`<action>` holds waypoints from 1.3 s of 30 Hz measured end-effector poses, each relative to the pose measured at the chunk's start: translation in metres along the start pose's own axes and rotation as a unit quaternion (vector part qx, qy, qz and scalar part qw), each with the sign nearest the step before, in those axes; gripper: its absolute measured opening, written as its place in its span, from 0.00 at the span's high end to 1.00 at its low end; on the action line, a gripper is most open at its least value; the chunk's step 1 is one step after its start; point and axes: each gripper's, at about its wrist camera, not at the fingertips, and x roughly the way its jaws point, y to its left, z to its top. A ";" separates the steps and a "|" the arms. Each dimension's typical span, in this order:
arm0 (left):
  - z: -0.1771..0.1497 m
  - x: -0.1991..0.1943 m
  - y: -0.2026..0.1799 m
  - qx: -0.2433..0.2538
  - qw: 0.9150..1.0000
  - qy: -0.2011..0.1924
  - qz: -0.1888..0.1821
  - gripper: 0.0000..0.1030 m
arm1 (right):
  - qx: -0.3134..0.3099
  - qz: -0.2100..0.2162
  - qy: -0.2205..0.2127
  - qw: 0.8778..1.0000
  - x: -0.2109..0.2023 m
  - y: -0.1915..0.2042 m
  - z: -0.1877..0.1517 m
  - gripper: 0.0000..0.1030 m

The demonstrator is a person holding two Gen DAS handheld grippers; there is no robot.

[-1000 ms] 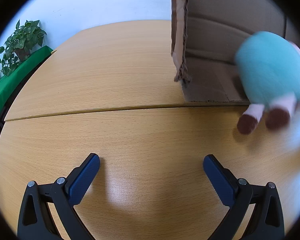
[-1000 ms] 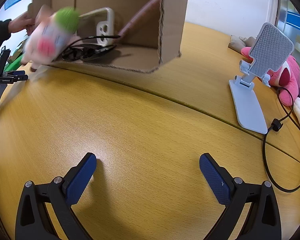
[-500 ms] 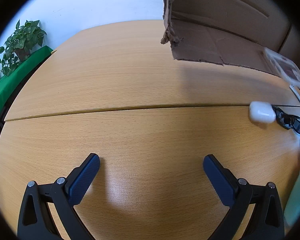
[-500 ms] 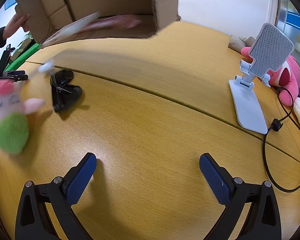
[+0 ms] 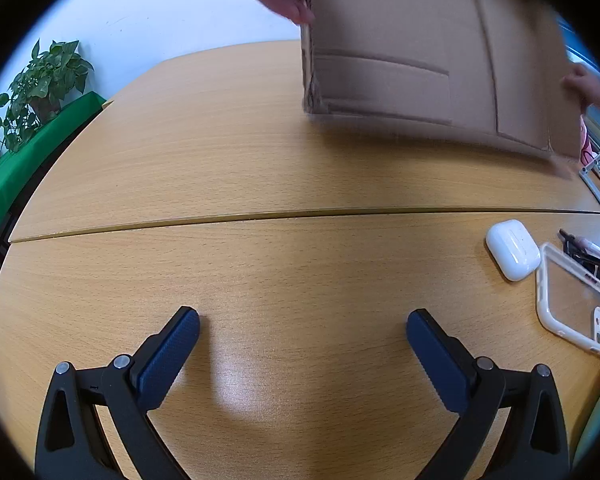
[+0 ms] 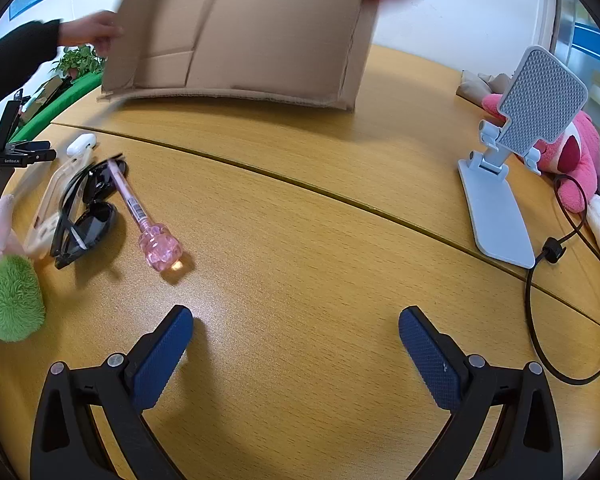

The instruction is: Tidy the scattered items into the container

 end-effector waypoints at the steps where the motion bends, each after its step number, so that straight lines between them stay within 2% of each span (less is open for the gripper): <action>1: 0.000 0.000 0.000 0.000 1.000 0.000 0.000 0.00 | 0.000 0.000 0.000 1.000 0.000 0.000 0.000 0.00; 35: 0.001 -0.001 -0.001 -0.001 1.000 0.000 -0.001 0.00 | -0.003 0.002 0.000 1.000 0.000 0.000 0.003 0.00; 39: 0.001 -0.001 -0.001 -0.001 1.000 0.000 -0.002 0.00 | 0.024 -0.018 0.001 1.000 0.002 0.003 0.005 0.00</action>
